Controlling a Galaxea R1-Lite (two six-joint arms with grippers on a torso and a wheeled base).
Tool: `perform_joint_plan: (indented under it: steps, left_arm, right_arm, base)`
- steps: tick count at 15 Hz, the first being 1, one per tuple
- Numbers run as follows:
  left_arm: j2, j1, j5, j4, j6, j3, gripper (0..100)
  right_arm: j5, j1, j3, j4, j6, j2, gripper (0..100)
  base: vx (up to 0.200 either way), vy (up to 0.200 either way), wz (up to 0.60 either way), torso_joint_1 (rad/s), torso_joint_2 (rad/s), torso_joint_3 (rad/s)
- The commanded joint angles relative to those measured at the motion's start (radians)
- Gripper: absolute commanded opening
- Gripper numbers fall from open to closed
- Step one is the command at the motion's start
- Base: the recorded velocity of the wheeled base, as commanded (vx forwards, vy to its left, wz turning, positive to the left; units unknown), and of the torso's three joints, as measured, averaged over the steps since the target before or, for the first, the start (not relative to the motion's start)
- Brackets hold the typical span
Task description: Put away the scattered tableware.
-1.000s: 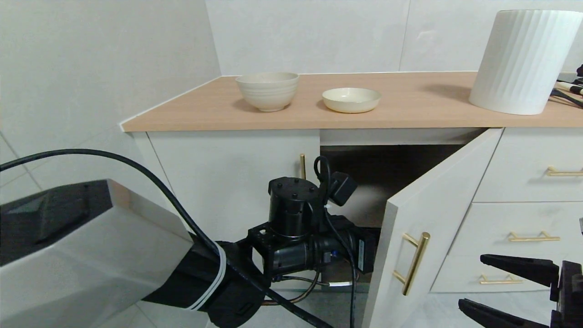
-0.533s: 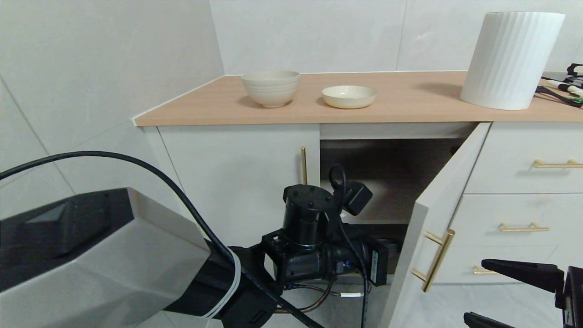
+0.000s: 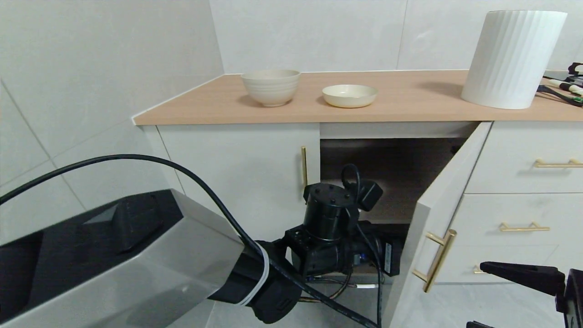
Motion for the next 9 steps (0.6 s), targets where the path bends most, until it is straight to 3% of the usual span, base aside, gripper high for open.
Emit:
perform_joint_plan:
  steps: [1,2,3,4,5,6,8,9]
  left_arm:
    - [-0.044,-0.117,-0.008,0.003,-0.068,0.0,0]
    - [-0.072,-0.174,-0.012,0.003,-0.103,0.0,0]
    - [-0.072,-0.174,-0.012,0.003,-0.103,0.0,0]
    - [-0.133,-0.213,-0.029,0.003,-0.16,0.003,0]
    - [-0.161,-0.173,-0.054,0.001,-0.255,0.012,0]
    - [-0.164,-0.122,-0.069,-0.004,-0.302,0.019,0]
    - [-0.199,-0.019,-0.067,-0.004,-0.309,0.089,0]
    - [-0.25,0.077,-0.069,-0.005,-0.302,0.158,0]
  right_arm:
    - [0.005,0.07,-0.016,0.039,0.0,-0.039,100]
    - [0.019,0.086,-0.022,0.053,0.0,-0.051,100]
    - [0.019,0.086,-0.022,0.053,0.0,-0.051,100]
    - [0.117,0.087,-0.023,0.056,0.005,-0.094,100]
    - [0.172,0.087,-0.027,0.056,0.026,-0.117,100]
    - [0.172,0.087,-0.033,0.058,0.029,-0.108,100]
    - [0.162,0.087,-0.048,0.058,0.029,-0.079,100]
    - [0.123,0.086,-0.092,0.061,0.029,-0.027,100]
  base:
    - [0.0,0.0,0.0,0.0,0.0,0.0]
    - [0.0,0.0,0.0,0.0,0.0,0.0]
    - [0.0,0.0,0.0,0.0,0.0,0.0]
    - [0.0,0.0,0.0,0.0,0.0,0.0]
    - [0.0,0.0,0.0,0.0,0.0,0.0]
    - [0.0,0.0,0.0,0.0,0.0,0.0]
    - [0.0,0.0,0.0,0.0,0.0,0.0]
    - [0.0,0.0,0.0,0.0,0.0,0.0]
